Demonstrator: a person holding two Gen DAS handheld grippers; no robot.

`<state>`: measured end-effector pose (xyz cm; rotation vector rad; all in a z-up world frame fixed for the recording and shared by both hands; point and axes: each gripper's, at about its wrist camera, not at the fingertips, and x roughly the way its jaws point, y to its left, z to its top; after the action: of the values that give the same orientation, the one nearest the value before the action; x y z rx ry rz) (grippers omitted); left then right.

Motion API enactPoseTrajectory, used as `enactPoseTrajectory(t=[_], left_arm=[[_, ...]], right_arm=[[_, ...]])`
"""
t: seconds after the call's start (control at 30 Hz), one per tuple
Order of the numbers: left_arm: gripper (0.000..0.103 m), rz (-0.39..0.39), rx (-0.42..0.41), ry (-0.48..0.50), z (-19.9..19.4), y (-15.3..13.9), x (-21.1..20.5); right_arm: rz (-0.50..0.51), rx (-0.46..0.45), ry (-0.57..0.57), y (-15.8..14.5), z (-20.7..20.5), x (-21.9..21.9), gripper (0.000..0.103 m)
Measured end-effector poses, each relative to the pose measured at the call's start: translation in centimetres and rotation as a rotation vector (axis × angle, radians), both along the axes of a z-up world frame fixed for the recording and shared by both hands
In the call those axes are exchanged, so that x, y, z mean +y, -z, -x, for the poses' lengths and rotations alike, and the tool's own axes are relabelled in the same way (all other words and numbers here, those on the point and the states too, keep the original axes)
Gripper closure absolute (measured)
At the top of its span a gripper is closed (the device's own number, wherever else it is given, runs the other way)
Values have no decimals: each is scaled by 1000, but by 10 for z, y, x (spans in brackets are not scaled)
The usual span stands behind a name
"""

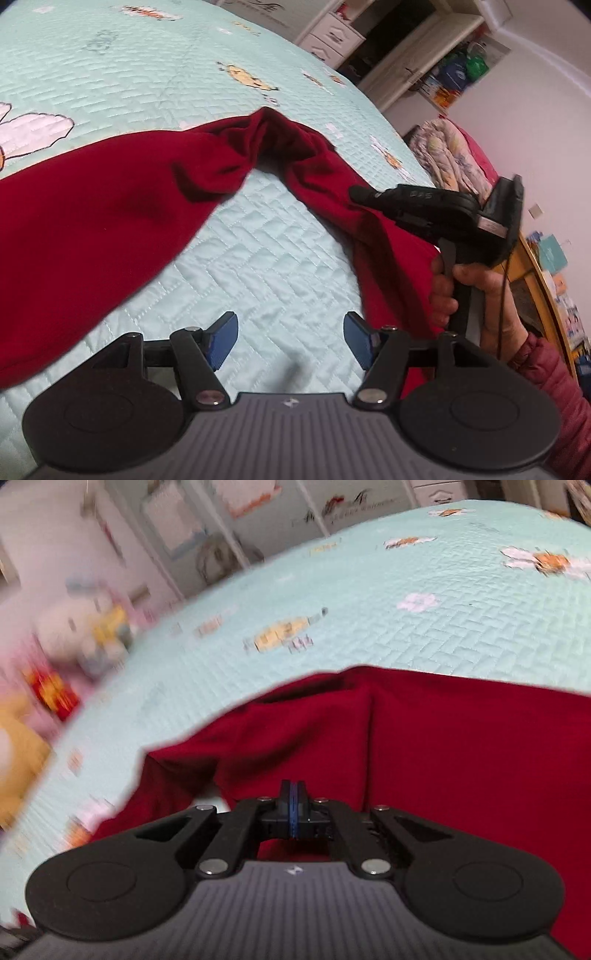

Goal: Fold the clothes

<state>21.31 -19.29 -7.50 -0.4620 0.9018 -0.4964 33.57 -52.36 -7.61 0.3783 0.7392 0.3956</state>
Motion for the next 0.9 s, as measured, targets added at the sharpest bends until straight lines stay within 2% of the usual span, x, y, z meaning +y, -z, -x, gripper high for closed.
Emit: enactPoseTrajectory(t=[0.07,0.17,0.27,0.3,0.33,0.37,0.4,0.43,0.5,0.57,0.63,0.7,0.77,0.87,0.9], left_arm=[[34,-17,-11,51,8,-5,-6],[31,-98,-77,160,35,-15,-26],[28,-279,-161,246,60,-11,-53],[34,-313,-159,246,59,-5,-58],[47,-342,-155,244,58,0,-62],[59,-316,-153,251,55,2,-61],[98,-261,-133,265,49,1,-57],[101,-212,-103,270,42,-1,-52],[101,-139,-111,253,33,-13,-40],[101,-120,-141,248,28,-22,-34],[101,-140,-151,230,21,-19,-32],[100,-161,-120,258,16,-7,-35],[92,-161,-73,242,11,3,-33],[89,-147,-27,200,7,11,-26],[79,-131,-32,177,7,8,-21]], right_arm=[[96,-65,-20,-12,24,-1,95],[214,-78,-89,-18,44,4,64],[308,-47,-133,-11,45,12,66],[330,-43,-123,-8,43,15,71],[352,-39,-112,-6,41,17,96],[341,-35,-101,-6,39,16,103],[319,-32,-90,-6,37,15,103],[306,-36,-75,-8,35,14,103],[281,-41,-48,-12,29,11,103],[260,-34,-35,-15,21,8,103],[244,-24,-18,-14,13,8,103],[239,-10,4,-7,3,10,103],[230,5,22,-2,3,9,102],[191,-2,37,-9,27,-5,101],[178,-4,42,-12,35,-9,98]])
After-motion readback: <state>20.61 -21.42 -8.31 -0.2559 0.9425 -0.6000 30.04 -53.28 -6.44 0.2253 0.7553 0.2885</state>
